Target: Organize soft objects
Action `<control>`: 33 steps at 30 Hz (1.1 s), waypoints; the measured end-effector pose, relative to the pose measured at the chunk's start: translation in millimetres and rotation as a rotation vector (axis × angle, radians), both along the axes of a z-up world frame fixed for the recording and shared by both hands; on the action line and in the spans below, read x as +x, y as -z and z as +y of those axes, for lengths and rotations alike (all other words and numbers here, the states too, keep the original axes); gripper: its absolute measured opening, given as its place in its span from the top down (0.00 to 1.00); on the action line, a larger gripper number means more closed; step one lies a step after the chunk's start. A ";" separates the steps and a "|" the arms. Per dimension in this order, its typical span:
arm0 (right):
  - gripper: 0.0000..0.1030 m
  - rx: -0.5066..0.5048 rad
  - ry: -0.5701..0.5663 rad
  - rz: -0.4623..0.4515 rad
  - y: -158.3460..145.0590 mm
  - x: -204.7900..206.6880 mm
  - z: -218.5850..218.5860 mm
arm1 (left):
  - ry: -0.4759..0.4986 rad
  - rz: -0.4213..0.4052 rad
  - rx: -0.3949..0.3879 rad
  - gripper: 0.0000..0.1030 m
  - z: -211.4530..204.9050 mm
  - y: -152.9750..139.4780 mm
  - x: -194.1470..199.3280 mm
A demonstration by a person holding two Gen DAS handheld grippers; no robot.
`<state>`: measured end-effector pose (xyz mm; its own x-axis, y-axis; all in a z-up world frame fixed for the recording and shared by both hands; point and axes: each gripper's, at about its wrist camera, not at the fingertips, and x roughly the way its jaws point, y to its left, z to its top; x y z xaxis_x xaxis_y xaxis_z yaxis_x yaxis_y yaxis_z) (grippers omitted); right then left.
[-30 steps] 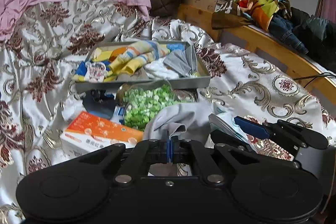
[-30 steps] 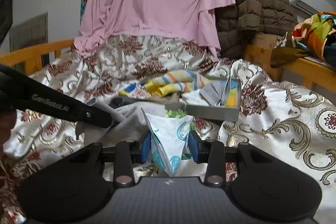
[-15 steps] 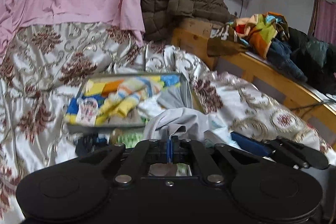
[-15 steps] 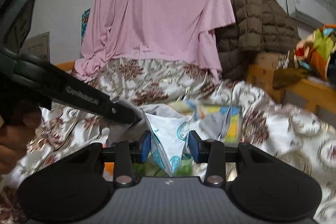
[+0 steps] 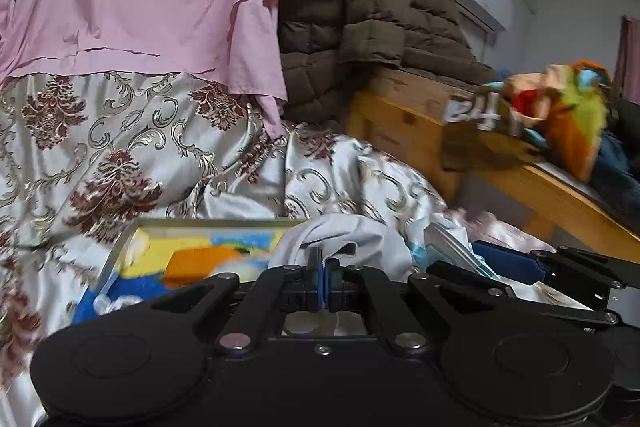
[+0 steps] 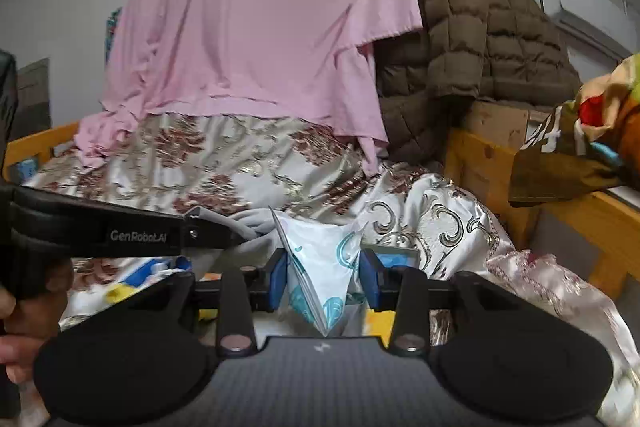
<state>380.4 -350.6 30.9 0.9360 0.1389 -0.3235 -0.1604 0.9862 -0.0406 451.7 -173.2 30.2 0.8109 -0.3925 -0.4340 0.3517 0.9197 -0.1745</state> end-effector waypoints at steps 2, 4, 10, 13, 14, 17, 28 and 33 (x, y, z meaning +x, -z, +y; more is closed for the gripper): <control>0.59 -0.003 0.011 0.026 7.2 27.4 -4.7 | -0.019 0.003 0.005 1.00 -5.8 7.2 23.3; 0.59 0.024 0.022 0.075 15.8 53.5 -9.1 | -0.033 0.011 0.011 1.00 -9.5 15.2 42.6; 0.58 0.123 0.034 0.174 40.5 100.9 -20.5 | -0.073 0.065 0.033 1.00 -15.5 43.0 78.2; 0.58 0.097 0.033 0.198 50.2 113.1 -16.1 | -0.083 0.095 0.031 1.00 -14.1 54.9 87.7; 0.58 0.090 0.032 0.205 52.4 115.5 -14.2 | -0.084 0.101 0.030 1.00 -13.3 58.3 89.4; 0.58 0.071 0.028 0.221 57.8 120.8 -9.1 | -0.087 0.116 0.020 1.00 -11.1 65.8 93.6; 0.55 0.079 0.064 0.276 65.8 131.6 -11.6 | -0.107 0.167 -0.010 0.96 -5.9 75.4 100.1; 0.52 0.078 0.075 0.280 65.4 128.9 -12.0 | -0.109 0.164 -0.006 0.94 -6.8 74.9 97.0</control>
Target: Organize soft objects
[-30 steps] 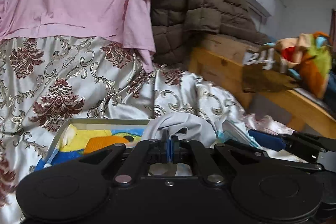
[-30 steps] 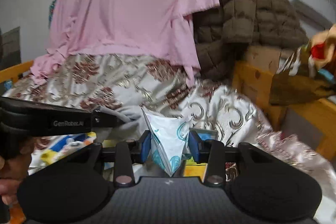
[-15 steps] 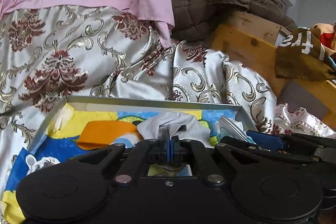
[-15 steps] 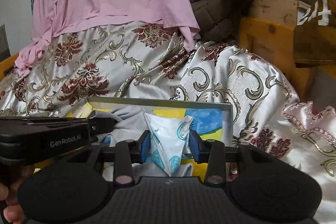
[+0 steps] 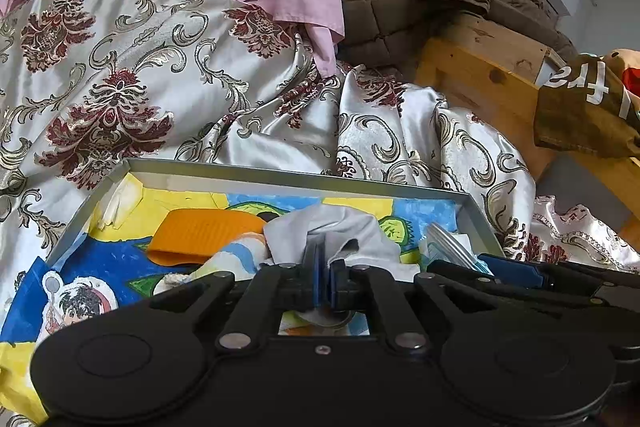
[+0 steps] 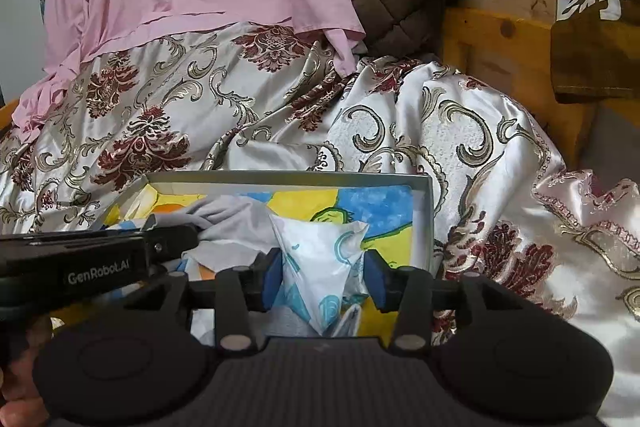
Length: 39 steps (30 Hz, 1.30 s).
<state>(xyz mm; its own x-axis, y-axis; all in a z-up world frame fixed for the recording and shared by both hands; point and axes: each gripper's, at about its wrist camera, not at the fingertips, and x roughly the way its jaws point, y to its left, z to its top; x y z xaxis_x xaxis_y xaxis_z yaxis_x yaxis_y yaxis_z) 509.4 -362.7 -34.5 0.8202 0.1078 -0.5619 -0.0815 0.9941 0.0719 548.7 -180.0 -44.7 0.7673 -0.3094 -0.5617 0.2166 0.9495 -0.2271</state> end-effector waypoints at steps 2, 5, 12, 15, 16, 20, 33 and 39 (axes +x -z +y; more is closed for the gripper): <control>0.49 0.001 0.003 0.003 -0.9 -1.1 -0.6 | -0.003 -0.001 -0.004 0.91 0.1 -0.9 -2.3; 0.45 -0.004 0.006 0.001 -2.3 -4.1 -2.4 | -0.003 -0.004 -0.007 0.86 -0.1 -2.6 -5.2; 0.33 0.007 0.020 0.004 -8.4 -12.7 -10.0 | 0.005 -0.021 -0.003 0.63 0.2 -8.0 -15.2; 0.25 0.009 0.021 -0.010 -15.1 -19.1 -10.8 | 0.009 -0.034 0.006 0.52 0.5 -10.5 -23.3; 0.23 0.004 0.019 -0.016 -18.0 -21.4 -10.4 | 0.004 -0.037 0.006 0.50 1.4 -11.7 -25.5; 0.18 -0.016 0.028 -0.045 -31.2 -31.6 -9.9 | -0.029 -0.043 -0.013 0.44 9.4 -18.7 -34.3; 0.02 -0.009 0.065 -0.138 -82.2 -92.8 -9.0 | -0.081 -0.137 -0.023 0.31 49.3 -69.0 -99.9; 0.00 0.035 0.047 -0.168 -100.7 -136.3 3.7 | -0.111 -0.165 -0.009 0.21 64.8 -93.3 -151.4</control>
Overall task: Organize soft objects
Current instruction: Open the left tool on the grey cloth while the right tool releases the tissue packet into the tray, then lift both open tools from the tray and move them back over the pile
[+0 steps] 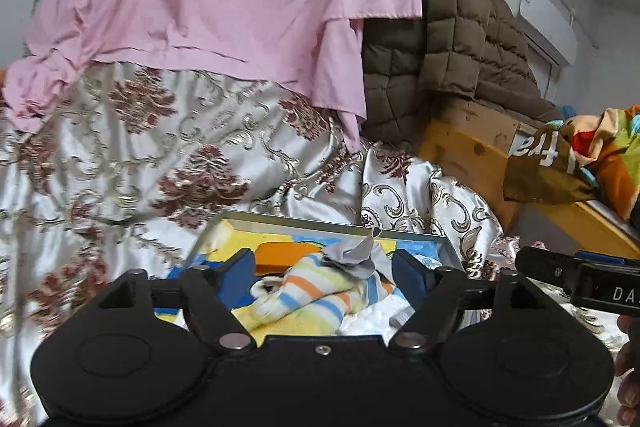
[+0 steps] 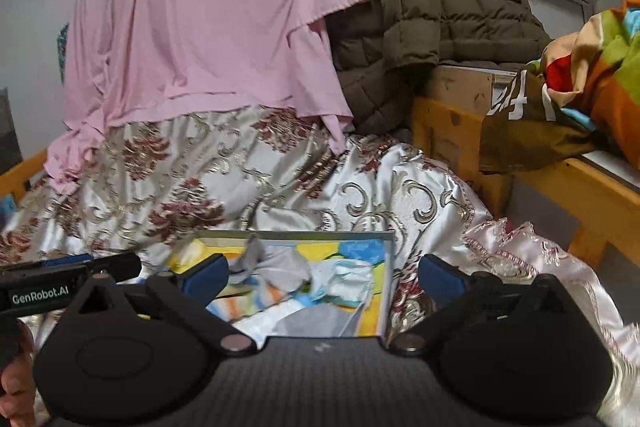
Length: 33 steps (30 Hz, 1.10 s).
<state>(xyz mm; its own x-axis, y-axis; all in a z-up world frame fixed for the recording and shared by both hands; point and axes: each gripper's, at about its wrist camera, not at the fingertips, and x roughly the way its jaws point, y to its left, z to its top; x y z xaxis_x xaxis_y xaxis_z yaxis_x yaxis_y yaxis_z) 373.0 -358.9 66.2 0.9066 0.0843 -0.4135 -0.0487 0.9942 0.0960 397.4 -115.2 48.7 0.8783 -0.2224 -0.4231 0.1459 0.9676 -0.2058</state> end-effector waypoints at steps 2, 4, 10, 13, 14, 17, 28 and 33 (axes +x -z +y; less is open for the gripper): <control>0.00 0.024 -0.012 -0.011 -4.3 -16.2 3.4 | 0.010 -0.003 -0.002 0.17 5.2 -5.8 -19.7; 0.00 0.034 -0.016 -0.016 -7.6 -32.4 7.9 | -0.002 -0.017 0.009 0.13 10.9 -10.6 -39.9; 0.00 0.038 -0.033 -0.057 -13.5 -85.3 23.3 | -0.024 -0.025 0.003 0.04 28.8 -18.8 -90.6; 0.00 0.056 -0.029 -0.077 -11.3 -110.1 30.6 | -0.031 -0.026 0.006 0.03 38.7 -19.2 -112.4; 0.00 0.060 -0.027 -0.081 -10.6 -116.9 32.4 | -0.033 -0.028 0.012 0.03 41.7 -19.1 -119.7; 0.00 0.063 -0.017 -0.097 -7.7 -137.9 39.4 | -0.044 -0.039 0.024 0.01 52.0 -18.3 -139.8; 0.00 0.029 0.006 -0.126 7.3 -194.9 73.8 | -0.095 0.018 -0.001 0.01 90.0 -2.0 -185.0; 0.00 0.045 0.020 -0.113 21.6 -213.9 90.2 | -0.111 0.058 0.001 0.01 101.9 12.6 -197.6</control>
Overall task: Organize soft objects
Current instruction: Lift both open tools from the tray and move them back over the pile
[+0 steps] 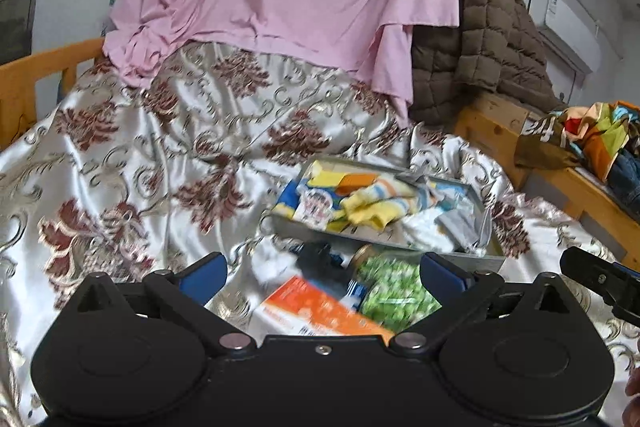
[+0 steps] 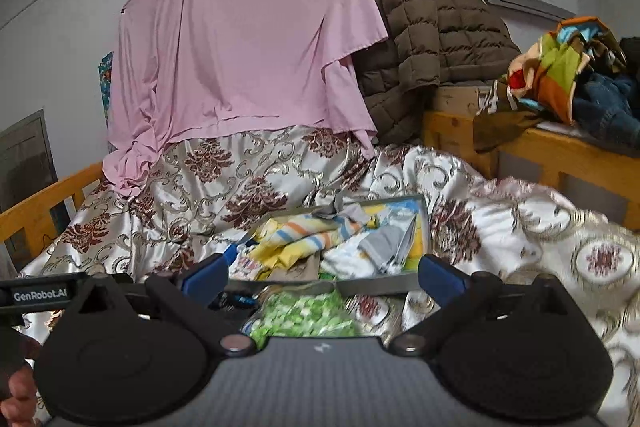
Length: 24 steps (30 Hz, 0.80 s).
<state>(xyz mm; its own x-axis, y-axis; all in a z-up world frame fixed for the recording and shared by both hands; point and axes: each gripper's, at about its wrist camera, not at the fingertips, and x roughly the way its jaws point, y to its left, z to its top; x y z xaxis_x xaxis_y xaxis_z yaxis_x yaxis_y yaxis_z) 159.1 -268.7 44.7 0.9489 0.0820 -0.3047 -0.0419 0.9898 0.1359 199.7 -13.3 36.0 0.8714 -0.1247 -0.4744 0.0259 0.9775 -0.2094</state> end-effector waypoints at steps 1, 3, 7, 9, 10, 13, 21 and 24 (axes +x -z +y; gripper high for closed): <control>0.00 0.003 0.004 0.004 3.5 -2.8 2.6 | -0.002 0.006 0.005 0.01 1.5 2.8 -1.9; 0.00 0.006 0.009 0.016 11.7 -7.5 7.7 | -0.005 0.013 0.014 0.01 4.6 7.9 -5.3; 0.00 -0.025 0.015 0.042 29.1 -14.8 16.8 | -0.014 0.020 0.028 0.01 10.5 17.9 -12.1; 0.00 -0.045 0.021 0.040 35.6 -17.5 20.2 | -0.019 0.025 0.032 0.01 12.3 23.3 -14.6; 0.00 -0.051 0.024 0.036 39.1 -18.9 21.1 | -0.020 0.032 0.029 0.01 13.3 26.4 -15.1; 0.00 -0.056 0.023 0.037 50.7 -23.1 20.7 | -0.032 0.045 0.036 0.01 15.5 36.2 -17.6; 0.00 -0.057 0.019 0.096 72.8 -19.0 24.4 | -0.052 0.105 0.073 0.01 18.7 59.9 -15.4; 0.00 -0.063 0.000 0.107 77.3 -18.2 29.4 | -0.051 0.132 0.086 0.01 19.8 68.2 -14.0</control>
